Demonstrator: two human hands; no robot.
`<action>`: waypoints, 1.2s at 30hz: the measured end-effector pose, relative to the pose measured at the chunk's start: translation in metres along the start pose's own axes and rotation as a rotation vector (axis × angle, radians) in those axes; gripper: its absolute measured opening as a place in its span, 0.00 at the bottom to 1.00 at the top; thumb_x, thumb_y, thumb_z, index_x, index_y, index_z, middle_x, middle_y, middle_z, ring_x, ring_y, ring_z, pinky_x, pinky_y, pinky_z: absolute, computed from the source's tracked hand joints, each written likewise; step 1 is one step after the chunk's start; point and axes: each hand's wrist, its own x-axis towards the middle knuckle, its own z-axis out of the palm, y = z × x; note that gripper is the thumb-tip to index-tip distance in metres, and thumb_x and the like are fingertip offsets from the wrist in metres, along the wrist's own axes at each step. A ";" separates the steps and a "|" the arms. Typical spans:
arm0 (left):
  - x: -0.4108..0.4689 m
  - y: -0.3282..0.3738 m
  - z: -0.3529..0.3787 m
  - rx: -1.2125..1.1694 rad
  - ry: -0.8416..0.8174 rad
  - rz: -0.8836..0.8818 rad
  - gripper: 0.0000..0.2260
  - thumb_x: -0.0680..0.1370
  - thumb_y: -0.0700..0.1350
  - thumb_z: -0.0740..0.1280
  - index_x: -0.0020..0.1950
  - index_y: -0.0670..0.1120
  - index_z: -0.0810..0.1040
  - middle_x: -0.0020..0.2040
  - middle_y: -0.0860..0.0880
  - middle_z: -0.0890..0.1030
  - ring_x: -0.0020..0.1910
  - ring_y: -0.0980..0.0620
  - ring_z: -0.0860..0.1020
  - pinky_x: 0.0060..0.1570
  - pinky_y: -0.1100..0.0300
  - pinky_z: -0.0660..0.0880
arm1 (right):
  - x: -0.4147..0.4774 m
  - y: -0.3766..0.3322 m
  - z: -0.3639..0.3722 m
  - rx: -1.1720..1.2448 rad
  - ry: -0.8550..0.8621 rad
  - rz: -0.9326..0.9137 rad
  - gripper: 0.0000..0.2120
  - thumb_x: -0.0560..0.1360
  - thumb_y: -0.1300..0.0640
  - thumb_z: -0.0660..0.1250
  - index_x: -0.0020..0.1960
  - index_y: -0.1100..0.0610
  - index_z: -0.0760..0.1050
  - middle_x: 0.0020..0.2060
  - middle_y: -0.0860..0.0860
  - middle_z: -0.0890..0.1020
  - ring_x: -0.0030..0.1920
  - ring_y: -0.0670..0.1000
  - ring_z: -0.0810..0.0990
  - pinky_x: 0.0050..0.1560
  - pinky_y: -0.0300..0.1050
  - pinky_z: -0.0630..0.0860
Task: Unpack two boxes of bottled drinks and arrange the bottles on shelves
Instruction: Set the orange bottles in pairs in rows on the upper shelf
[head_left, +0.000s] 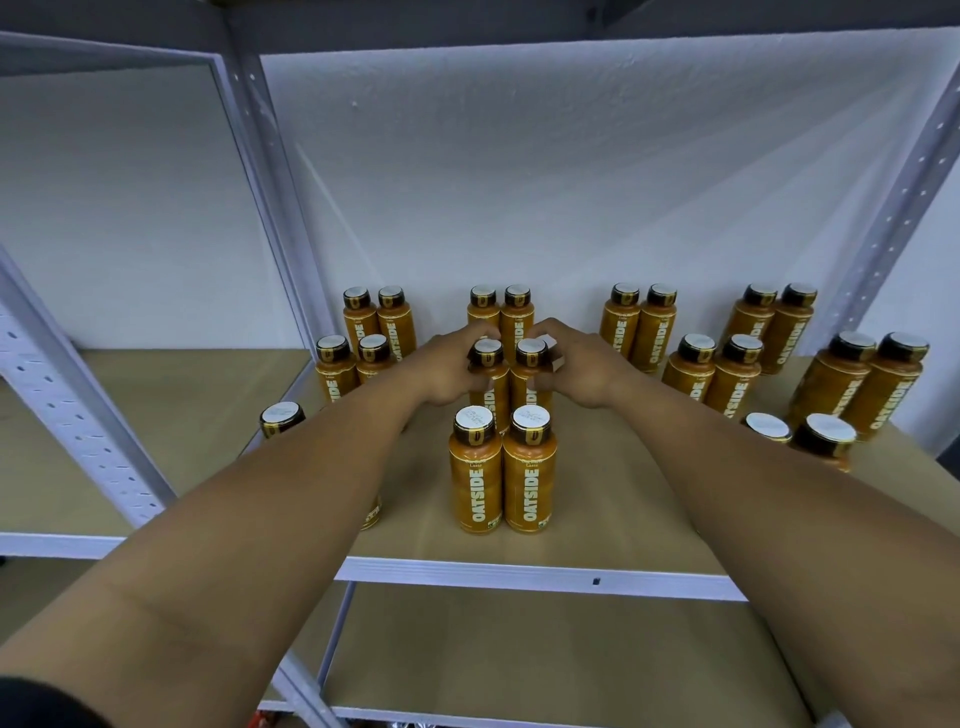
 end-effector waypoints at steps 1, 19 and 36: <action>0.000 0.000 0.000 0.003 0.002 -0.001 0.29 0.80 0.45 0.72 0.76 0.58 0.62 0.72 0.46 0.75 0.62 0.44 0.78 0.55 0.53 0.77 | 0.000 0.000 0.000 0.000 0.001 -0.001 0.31 0.77 0.51 0.74 0.74 0.45 0.63 0.67 0.56 0.78 0.57 0.57 0.80 0.51 0.46 0.73; 0.001 -0.002 -0.003 0.007 -0.006 -0.006 0.30 0.80 0.43 0.71 0.77 0.57 0.61 0.73 0.45 0.73 0.64 0.44 0.77 0.55 0.54 0.76 | 0.000 -0.004 0.003 -0.030 0.029 -0.004 0.32 0.77 0.50 0.73 0.76 0.45 0.62 0.70 0.56 0.77 0.59 0.59 0.81 0.58 0.53 0.79; 0.001 -0.006 -0.005 0.000 -0.032 -0.026 0.30 0.80 0.44 0.72 0.76 0.59 0.61 0.70 0.44 0.76 0.63 0.44 0.78 0.61 0.47 0.78 | -0.002 -0.007 0.004 -0.031 0.036 -0.014 0.31 0.77 0.49 0.74 0.75 0.45 0.63 0.69 0.55 0.78 0.59 0.58 0.81 0.58 0.53 0.78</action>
